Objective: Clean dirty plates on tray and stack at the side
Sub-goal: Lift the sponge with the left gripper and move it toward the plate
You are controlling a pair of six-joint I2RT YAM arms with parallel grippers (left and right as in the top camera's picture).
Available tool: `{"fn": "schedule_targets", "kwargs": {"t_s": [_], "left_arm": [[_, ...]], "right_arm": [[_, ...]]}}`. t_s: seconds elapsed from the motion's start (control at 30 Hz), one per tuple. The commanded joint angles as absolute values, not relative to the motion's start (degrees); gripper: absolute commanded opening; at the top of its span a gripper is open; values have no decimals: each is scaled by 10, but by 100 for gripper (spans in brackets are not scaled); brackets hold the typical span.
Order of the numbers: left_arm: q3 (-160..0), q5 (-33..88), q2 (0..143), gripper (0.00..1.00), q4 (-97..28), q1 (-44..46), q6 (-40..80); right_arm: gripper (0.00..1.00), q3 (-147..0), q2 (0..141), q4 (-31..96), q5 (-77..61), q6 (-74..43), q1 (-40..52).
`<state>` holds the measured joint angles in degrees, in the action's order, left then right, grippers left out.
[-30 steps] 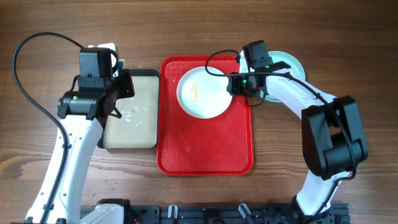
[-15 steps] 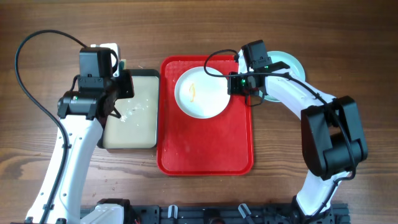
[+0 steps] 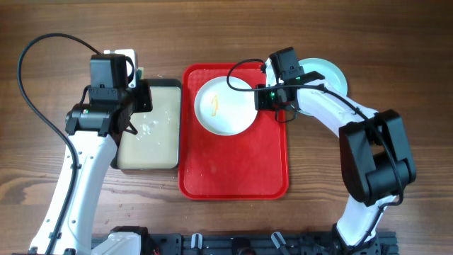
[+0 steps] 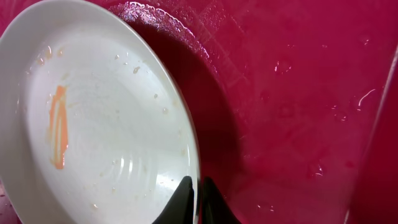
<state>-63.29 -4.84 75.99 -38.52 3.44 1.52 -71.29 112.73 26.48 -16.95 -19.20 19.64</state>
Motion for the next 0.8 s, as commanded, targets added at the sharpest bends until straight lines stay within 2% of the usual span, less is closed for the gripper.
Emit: {"fn": "schedule_targets", "kwargs": {"t_s": [0.0, 0.2, 0.33, 0.43, 0.57, 0.77], "left_arm": [[-641, -46, 762, 4, -379, 36, 4], [-641, -46, 763, 4, -364, 36, 2], [-641, -46, 790, 4, -354, 36, 2], [-641, -46, 813, 4, -343, 36, 2], [-650, -52, 807, 4, -320, 36, 2], [-689, -84, 791, 4, -324, 36, 2]], "right_arm": [[6, -719, 1135, 262, -181, -180, 198], [5, -719, 1135, 262, -181, -180, 200], [19, -719, 1135, 264, -181, -180, 201], [19, -719, 1135, 263, -180, -179, 201], [5, -719, 1135, 265, -181, -180, 201], [4, -719, 1139, 276, -182, -180, 201]]}}
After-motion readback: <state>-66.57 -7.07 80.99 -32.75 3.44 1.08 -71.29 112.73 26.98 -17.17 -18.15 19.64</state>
